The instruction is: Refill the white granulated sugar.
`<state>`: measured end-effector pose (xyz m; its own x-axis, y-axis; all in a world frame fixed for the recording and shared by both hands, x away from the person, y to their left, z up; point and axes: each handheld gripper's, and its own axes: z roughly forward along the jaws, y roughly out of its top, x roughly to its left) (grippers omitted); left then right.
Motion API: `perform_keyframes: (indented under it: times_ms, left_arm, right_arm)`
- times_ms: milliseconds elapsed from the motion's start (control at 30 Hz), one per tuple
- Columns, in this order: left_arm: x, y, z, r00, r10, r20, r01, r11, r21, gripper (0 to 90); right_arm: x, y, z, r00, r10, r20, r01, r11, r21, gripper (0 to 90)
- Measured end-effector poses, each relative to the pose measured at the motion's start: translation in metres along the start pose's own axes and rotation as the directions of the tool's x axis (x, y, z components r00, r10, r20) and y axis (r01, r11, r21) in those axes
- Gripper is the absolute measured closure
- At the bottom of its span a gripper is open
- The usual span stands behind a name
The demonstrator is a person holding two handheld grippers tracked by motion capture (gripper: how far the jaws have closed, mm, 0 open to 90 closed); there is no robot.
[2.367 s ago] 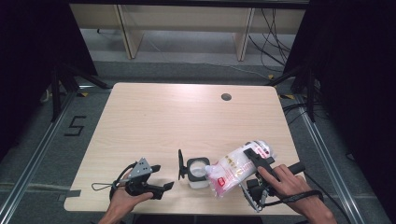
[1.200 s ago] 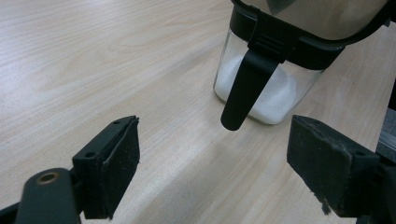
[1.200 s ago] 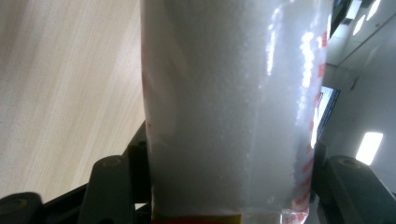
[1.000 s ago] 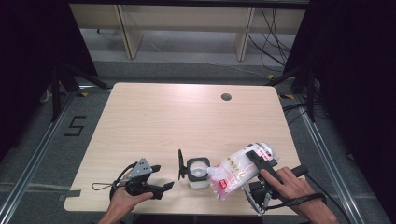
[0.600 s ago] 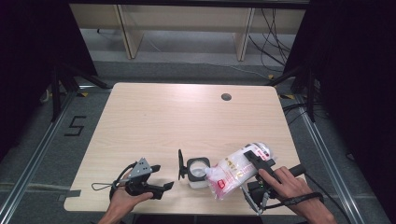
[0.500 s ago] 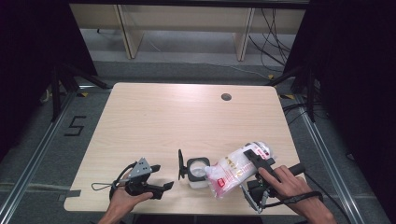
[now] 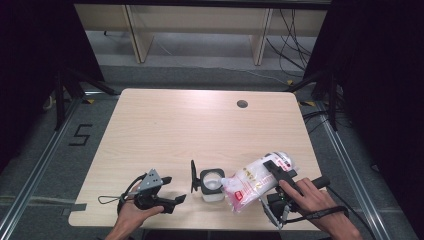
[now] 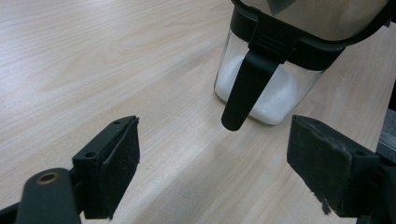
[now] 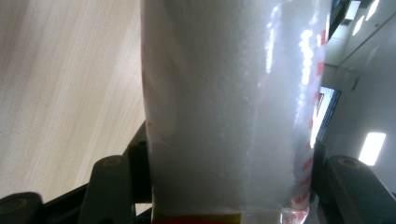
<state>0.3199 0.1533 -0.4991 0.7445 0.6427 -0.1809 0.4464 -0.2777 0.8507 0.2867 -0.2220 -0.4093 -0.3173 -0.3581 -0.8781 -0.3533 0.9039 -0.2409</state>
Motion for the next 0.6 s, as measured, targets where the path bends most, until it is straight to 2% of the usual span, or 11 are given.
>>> perform_keyframes:
  times_ms: [100, 133, 200, 233, 267, 333, 367, 467, 500, 533, 600]
  left_arm:
    - [-0.0001, 0.0003, -0.0004, 1.0000, -0.002, -0.001, 0.002, 1.0000, 0.004, 16.7]
    - [0.0005, 0.0004, -0.0008, 1.0000, 0.005, -0.001, -0.005, 1.0000, 0.008, 16.7]
    - [0.0005, 0.0004, -0.0010, 1.0000, 0.005, -0.002, -0.005, 0.9999, 0.010, 16.7]
    - [0.0005, 0.0004, -0.0010, 1.0000, 0.005, -0.002, -0.005, 0.9999, 0.010, 16.7]
    - [0.0004, 0.0004, -0.0010, 1.0000, 0.005, -0.002, -0.005, 0.9999, 0.009, 16.7]
    - [0.0006, 0.0006, -0.0011, 1.0000, 0.008, -0.002, -0.008, 0.9999, 0.010, 16.7]
    - [0.0006, 0.0005, -0.0011, 1.0000, 0.006, -0.002, -0.006, 0.9999, 0.010, 16.7]
    - [0.0002, 0.0006, -0.0014, 0.9999, 0.007, -0.008, -0.007, 0.9999, 0.010, 16.7]
    - [0.0003, 0.0006, -0.0012, 1.0000, 0.006, -0.007, -0.006, 0.9999, 0.008, 16.7]
    - [0.0003, 0.0006, -0.0012, 1.0000, 0.005, -0.007, -0.005, 0.9999, 0.009, 16.7]
    - [0.0006, 0.0006, -0.0011, 1.0000, 0.006, -0.002, -0.006, 0.9999, 0.010, 16.7]
  right_arm:
    - [0.0002, 0.0004, 0.0018, 0.9999, 0.007, 0.008, -0.007, 1.000, -0.015, 43.0]
    - [-0.0007, 0.0006, 0.0023, 0.9999, -0.009, 0.010, 0.009, 1.000, -0.017, 43.0]
    - [0.0002, 0.0015, 0.0008, 1.0000, 0.007, -0.006, -0.007, 1.000, 0.007, 43.0]
    - [-0.0022, 0.0020, 0.0017, 0.9999, -0.016, 0.002, 0.016, 1.000, -0.005, 43.1]
    - [-0.0017, 0.0021, 0.0017, 1.0000, -0.008, 0.004, 0.008, 1.000, -0.005, 43.1]
    - [0.0021, 0.0014, 0.0008, 0.9987, 0.050, -0.004, -0.050, 0.999, 0.008, 43.0]
    - [-0.0025, 0.0021, 0.0015, 1.0000, -0.007, 0.000, 0.007, 1.000, -0.005, 43.0]
    - [-0.0034, 0.0020, 0.0020, 0.9999, -0.011, 0.008, 0.011, 1.000, -0.010, 43.0]
    - [-0.0018, 0.0019, 0.0015, 0.9999, 0.015, 0.007, -0.015, 1.000, 0.000, 43.0]
    - [-0.0042, 0.0009, 0.0012, 0.9998, -0.017, 0.009, 0.017, 1.000, 0.000, 43.0]
    - [-0.0057, 0.0012, 0.0011, 0.9996, -0.023, 0.015, 0.023, 1.000, -0.006, 43.1]
